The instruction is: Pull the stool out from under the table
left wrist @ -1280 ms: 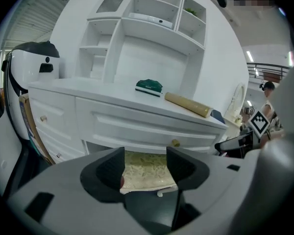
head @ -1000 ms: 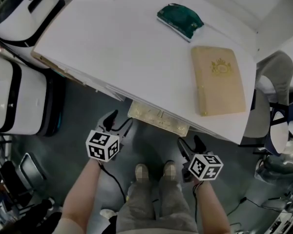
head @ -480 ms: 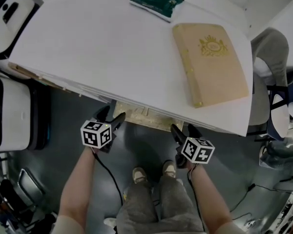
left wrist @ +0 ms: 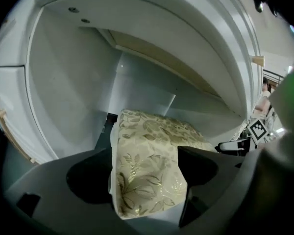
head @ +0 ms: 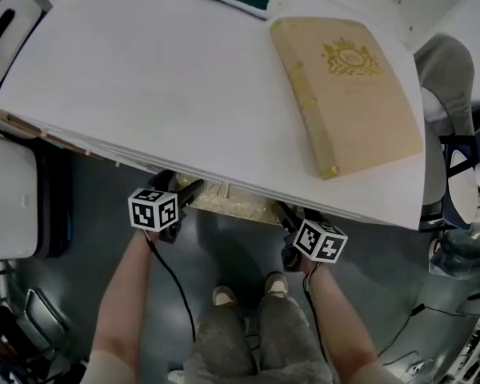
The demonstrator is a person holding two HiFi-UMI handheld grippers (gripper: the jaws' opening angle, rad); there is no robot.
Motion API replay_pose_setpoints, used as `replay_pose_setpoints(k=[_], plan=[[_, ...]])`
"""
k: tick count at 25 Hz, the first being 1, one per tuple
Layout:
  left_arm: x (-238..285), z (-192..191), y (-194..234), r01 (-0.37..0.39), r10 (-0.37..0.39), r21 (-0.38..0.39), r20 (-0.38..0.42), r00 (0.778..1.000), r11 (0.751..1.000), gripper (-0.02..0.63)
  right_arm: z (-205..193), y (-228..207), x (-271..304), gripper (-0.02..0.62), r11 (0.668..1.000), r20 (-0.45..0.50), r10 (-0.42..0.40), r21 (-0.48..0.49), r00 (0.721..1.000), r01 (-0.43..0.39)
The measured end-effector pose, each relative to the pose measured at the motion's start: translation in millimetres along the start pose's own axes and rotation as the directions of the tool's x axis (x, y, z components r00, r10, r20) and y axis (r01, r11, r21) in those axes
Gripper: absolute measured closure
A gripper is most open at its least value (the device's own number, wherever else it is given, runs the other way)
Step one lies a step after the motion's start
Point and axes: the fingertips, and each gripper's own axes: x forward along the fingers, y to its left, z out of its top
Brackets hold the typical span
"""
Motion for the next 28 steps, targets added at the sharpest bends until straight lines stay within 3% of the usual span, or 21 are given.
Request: replay_pose_setpoints(k=[5,11,15,18,22,28], plan=[[16,-13,9,0.029,-0.03,-0.03,-0.031,0.999,0.999,0.172,3,-9,12,0.167,0.996,0.04,0.034,0.086,0.999,-0.037],[29,-12,13,0.12,-0.122,-0.061,-0.03,0.992,0.991,0.158,0,-17,29,0.143,0.994,0.027,0.075,0.077,0.997,-0.077],[36,-21,11,0.212,-0.22,-0.181,-0.027,0.975,0.96,0.143,-4,-17,33,0.141,0.982,0.036,0.127,0.138,0.991,-0.131],[41,-20,7,0.269,-0.281,-0.222,-0.023,0.959,0.937,0.141,-6,-15,38,0.141,0.967,0.035,0.17,0.185,0.985,-0.173],[41,-20,6,0.267,-0.276,-0.22,-0.012,0.961,0.938,0.14,-5,-12,40,0.143,0.966,0.0,0.204,0.161,0.979,-0.201],[32,-26,4,0.225,-0.233,-0.231,-0.007,0.972,0.947,0.14,-10,-10,34,0.153,0.972,-0.006,0.192,0.14,0.981,-0.189]])
